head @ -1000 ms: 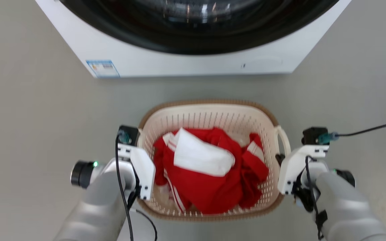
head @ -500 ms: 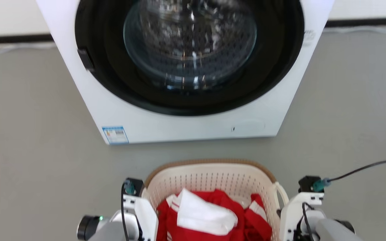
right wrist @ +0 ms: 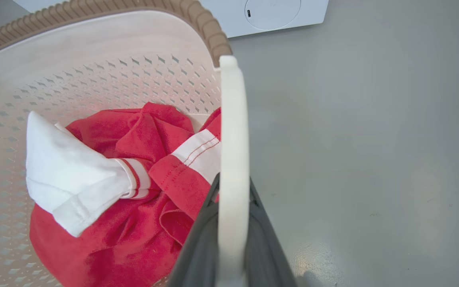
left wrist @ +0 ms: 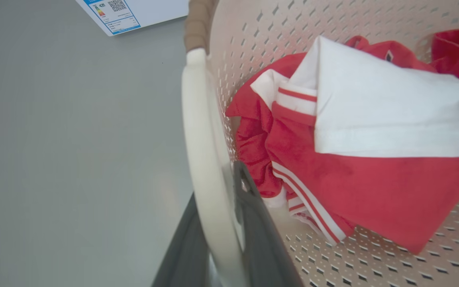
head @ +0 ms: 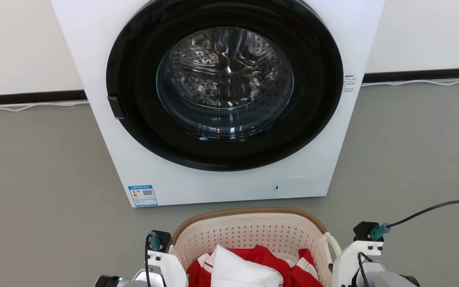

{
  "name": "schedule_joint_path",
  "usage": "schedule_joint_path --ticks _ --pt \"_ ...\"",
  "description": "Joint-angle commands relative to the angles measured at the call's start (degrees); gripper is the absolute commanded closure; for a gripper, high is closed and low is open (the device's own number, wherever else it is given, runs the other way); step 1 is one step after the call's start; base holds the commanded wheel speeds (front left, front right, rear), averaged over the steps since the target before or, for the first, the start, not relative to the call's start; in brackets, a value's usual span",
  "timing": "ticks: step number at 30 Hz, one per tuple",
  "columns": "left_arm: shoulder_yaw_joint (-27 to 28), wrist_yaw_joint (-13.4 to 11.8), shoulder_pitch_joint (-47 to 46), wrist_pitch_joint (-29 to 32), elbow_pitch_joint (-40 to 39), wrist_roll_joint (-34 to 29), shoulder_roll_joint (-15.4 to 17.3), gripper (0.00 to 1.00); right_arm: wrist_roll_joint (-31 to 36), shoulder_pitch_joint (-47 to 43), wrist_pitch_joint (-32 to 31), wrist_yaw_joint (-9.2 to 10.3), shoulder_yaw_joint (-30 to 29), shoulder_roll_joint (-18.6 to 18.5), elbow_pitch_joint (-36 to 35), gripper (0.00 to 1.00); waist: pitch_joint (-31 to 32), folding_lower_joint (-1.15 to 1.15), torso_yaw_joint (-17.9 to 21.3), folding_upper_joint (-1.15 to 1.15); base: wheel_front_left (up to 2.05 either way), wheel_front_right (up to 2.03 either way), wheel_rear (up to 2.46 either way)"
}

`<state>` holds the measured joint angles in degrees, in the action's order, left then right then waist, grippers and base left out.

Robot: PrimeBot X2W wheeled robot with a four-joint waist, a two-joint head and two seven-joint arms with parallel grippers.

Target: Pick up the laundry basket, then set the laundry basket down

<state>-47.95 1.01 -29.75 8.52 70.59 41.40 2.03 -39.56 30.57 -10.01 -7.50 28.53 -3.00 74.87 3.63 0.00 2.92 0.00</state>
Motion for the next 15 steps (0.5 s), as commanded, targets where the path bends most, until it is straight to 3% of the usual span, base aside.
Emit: schedule_joint_path --ticks 1,15 --pt "0.58 0.24 -1.06 -0.49 -1.16 0.31 0.85 1.0 -1.01 0.38 0.49 0.01 1.84 0.13 -1.0 1.0 0.59 0.0 0.05 0.0 0.0 0.0 0.0" --pt "-1.24 -0.17 -1.25 -0.65 -1.56 2.8 0.85 1.0 -3.03 0.8 1.02 0.01 4.41 0.13 -0.93 1.0 1.36 0.0 0.5 0.0 0.0 0.0 0.0"
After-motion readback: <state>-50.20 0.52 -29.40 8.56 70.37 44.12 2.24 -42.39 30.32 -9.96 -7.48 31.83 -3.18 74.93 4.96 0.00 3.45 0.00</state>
